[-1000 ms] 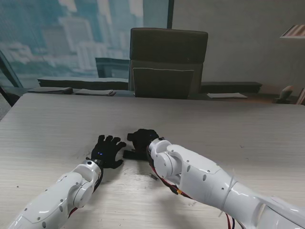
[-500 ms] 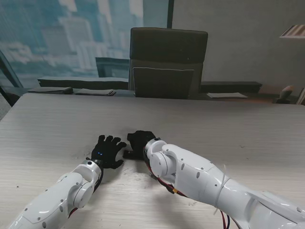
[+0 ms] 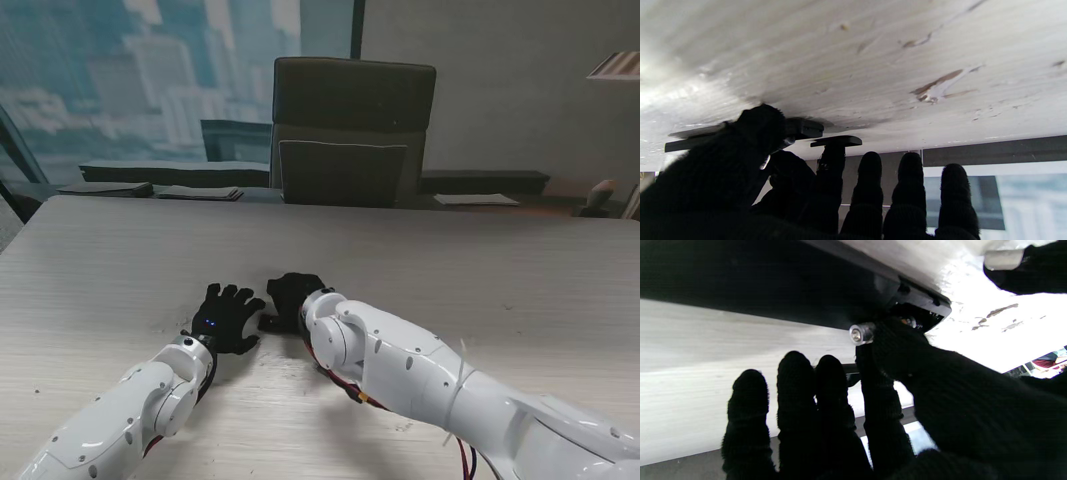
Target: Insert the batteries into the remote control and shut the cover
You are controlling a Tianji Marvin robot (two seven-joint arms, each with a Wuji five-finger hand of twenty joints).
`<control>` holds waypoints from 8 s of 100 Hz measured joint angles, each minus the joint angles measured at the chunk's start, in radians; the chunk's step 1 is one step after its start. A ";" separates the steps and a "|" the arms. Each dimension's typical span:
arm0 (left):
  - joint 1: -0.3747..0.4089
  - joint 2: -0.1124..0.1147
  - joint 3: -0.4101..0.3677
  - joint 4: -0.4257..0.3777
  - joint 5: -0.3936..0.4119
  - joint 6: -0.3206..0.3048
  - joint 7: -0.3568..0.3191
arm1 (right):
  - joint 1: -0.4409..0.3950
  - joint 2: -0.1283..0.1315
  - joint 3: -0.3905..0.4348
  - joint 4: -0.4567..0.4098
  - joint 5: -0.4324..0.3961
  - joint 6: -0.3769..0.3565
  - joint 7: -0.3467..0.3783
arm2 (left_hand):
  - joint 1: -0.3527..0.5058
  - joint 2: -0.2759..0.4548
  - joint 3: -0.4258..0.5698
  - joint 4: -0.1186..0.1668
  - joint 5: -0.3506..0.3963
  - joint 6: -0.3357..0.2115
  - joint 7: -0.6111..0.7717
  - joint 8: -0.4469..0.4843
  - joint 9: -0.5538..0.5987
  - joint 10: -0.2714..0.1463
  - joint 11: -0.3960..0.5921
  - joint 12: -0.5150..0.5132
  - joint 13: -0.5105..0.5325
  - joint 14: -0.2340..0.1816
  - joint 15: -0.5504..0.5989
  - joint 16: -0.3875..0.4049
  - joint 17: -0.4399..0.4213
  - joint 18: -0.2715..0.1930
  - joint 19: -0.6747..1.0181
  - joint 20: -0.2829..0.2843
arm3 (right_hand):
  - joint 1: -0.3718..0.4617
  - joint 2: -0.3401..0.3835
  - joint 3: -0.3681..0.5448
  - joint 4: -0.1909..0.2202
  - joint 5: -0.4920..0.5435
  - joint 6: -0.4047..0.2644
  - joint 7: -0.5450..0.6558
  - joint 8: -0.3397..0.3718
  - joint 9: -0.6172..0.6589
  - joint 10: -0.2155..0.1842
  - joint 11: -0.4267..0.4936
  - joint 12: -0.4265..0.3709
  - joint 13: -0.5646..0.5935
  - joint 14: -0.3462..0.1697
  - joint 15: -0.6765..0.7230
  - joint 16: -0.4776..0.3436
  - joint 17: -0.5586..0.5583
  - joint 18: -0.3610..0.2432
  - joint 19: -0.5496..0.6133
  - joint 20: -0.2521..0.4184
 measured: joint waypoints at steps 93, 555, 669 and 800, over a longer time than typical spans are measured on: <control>-0.014 0.001 0.014 0.002 0.003 0.007 0.001 | 0.013 -0.045 -0.015 0.048 0.039 -0.002 -0.020 | 0.101 -0.004 0.032 -0.039 0.159 -0.089 0.334 0.117 0.050 0.000 0.015 0.000 0.001 0.000 0.002 0.000 0.001 0.000 0.018 0.000 | -0.001 0.012 -0.010 0.000 0.001 0.001 0.000 0.010 -0.002 0.001 0.000 0.000 -0.001 0.000 0.000 0.000 -0.001 0.000 0.001 0.000; -0.037 -0.002 0.039 0.034 -0.020 0.009 0.013 | -0.067 0.144 0.094 -0.293 -0.127 0.152 0.160 | 0.012 0.033 0.062 -0.015 0.075 -0.099 0.118 0.076 0.037 0.000 0.003 -0.010 -0.014 0.000 -0.009 0.000 -0.002 0.002 0.011 0.000 | -0.160 0.253 -0.267 0.172 -0.056 0.072 -0.500 0.177 0.020 0.087 -0.149 -0.029 0.022 0.092 -0.118 -0.062 0.034 0.073 0.074 0.015; -0.025 -0.011 0.019 0.039 -0.044 0.043 0.017 | -0.082 0.142 0.019 -0.163 -0.242 0.069 0.018 | -0.022 0.064 -0.062 -0.014 0.076 -0.063 0.085 0.066 0.037 0.002 0.003 -0.010 -0.014 0.001 0.000 0.000 -0.004 0.002 0.011 0.000 | -0.257 0.013 -0.091 0.138 -0.158 0.076 -0.270 0.251 -0.076 0.033 -0.113 -0.056 -0.065 0.013 -0.173 -0.060 -0.061 0.036 -0.087 -0.049; 0.026 -0.018 -0.046 -0.162 -0.166 0.268 -0.211 | -0.125 0.131 0.025 -0.119 -0.325 0.068 -0.131 | -0.030 0.349 -0.592 0.034 0.417 0.051 0.124 0.053 0.481 0.062 0.142 0.073 0.278 0.156 0.235 0.117 0.138 0.042 0.300 0.126 | -0.258 0.054 -0.149 0.139 -0.222 0.118 -0.366 0.129 0.001 -0.003 -0.100 -0.074 -0.061 -0.012 -0.206 -0.073 -0.102 0.016 -0.128 -0.112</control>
